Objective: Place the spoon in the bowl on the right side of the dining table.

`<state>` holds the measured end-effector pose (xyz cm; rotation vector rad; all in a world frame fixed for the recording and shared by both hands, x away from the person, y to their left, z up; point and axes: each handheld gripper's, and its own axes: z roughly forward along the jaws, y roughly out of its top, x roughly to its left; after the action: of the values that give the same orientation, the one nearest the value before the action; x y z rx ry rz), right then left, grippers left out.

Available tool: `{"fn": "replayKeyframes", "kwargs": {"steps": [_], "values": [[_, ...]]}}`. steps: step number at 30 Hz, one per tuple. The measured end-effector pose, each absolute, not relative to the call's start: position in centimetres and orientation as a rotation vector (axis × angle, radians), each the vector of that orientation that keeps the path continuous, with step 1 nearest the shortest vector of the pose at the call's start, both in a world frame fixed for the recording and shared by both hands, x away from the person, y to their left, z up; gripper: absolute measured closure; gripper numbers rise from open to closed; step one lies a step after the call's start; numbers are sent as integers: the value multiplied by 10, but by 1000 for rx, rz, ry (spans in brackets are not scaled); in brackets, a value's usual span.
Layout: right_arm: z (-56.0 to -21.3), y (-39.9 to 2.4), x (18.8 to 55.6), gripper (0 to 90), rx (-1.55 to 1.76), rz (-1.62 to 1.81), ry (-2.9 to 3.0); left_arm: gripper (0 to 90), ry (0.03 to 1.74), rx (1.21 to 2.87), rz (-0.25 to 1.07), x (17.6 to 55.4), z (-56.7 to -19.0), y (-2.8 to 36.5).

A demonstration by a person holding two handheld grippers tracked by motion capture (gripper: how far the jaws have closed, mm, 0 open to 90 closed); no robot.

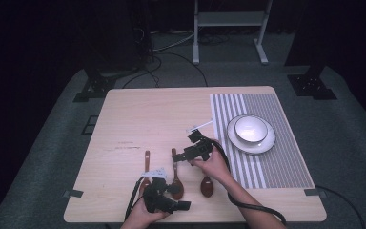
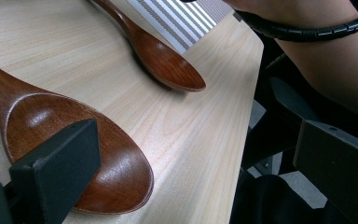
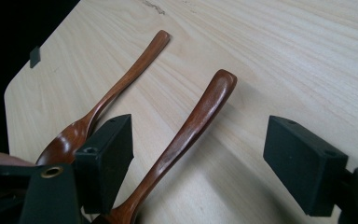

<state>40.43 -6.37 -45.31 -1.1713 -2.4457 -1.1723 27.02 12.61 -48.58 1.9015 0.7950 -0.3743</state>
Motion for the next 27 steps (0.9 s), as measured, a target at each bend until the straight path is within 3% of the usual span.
{"fn": "replayKeyframes", "kwargs": {"steps": [10,27], "values": [[-457,-46,413,290,-1184,-1125,-2504,0,793,1903,-375,270,-486,126],[-465,-38,418,617,-1227,-1076,-2509,0,795,1901,-380,270,-486,126]]}}
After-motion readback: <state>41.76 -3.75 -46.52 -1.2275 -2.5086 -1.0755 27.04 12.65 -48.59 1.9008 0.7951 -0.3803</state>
